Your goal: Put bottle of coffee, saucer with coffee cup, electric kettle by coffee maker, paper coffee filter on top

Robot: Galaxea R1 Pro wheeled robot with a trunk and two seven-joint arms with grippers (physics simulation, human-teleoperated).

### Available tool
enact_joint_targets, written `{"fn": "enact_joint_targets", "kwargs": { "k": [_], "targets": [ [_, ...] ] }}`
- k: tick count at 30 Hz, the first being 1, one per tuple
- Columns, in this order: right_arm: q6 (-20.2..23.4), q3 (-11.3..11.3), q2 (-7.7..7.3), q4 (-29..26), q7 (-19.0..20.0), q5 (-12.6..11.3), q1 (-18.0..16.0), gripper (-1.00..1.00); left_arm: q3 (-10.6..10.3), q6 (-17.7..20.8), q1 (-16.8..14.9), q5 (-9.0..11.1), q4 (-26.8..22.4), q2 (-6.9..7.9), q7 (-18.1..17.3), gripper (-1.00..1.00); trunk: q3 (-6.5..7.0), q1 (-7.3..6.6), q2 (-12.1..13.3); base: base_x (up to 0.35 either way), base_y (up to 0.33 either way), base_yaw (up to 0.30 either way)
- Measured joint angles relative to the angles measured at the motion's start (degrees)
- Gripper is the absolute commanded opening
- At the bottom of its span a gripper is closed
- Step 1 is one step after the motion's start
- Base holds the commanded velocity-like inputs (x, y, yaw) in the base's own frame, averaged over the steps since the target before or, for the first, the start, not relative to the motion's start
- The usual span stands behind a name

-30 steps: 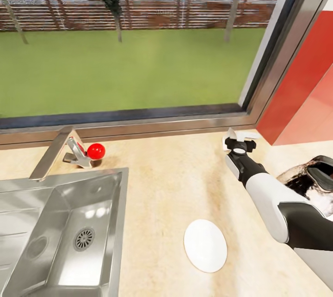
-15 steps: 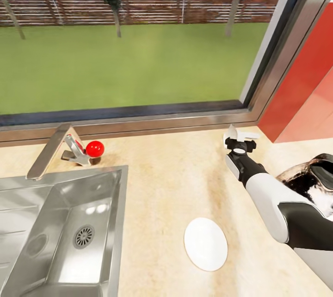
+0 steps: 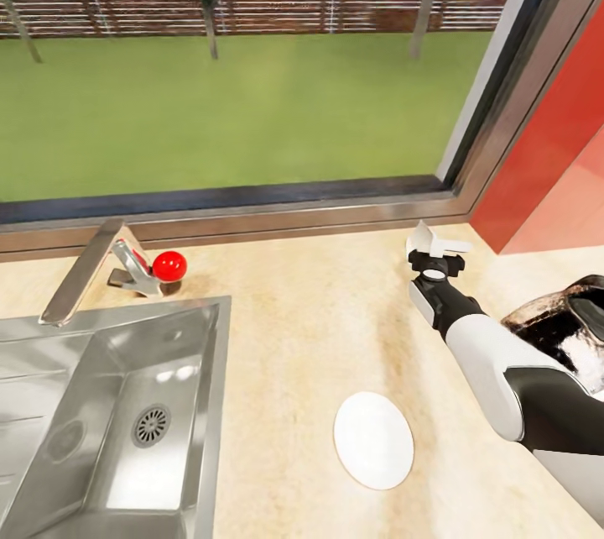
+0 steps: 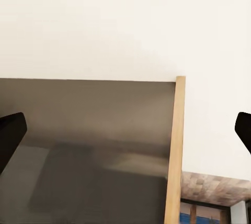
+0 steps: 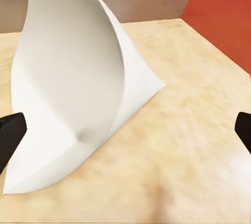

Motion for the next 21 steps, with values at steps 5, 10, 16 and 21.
{"fn": "enact_joint_targets", "kwargs": {
  "k": [5, 10, 16, 21],
  "targets": [
    [0.0, 0.0, 0.04, 0.1, 0.0, 0.0, 0.0, 1.00, 0.0, 0.0, 0.0, 0.0, 0.0, 0.00, 0.0, 1.00, -0.16, 0.00, 0.0, 0.000, 0.000, -0.008],
    [0.0, 0.0, 0.04, 0.1, 0.0, 0.0, 0.0, 1.00, 0.0, 0.0, 0.0, 0.0, 0.0, 0.00, 0.0, 1.00, -0.19, 0.00, 0.0, 0.000, 0.000, -0.001],
    [0.0, 0.0, 0.03, 0.2, 0.0, 0.0, 0.0, 1.00, 0.0, 0.0, 0.0, 0.0, 0.0, 0.00, 0.0, 1.00, -0.26, 0.00, 0.0, 0.000, 0.000, -0.072],
    [0.1, 0.0, 0.03, 0.2, 0.0, 0.0, 0.0, 1.00, 0.0, 0.0, 0.0, 0.0, 0.0, 0.00, 0.0, 1.00, -0.44, 0.00, 0.0, 0.000, 0.000, -0.110]
  ]
}}
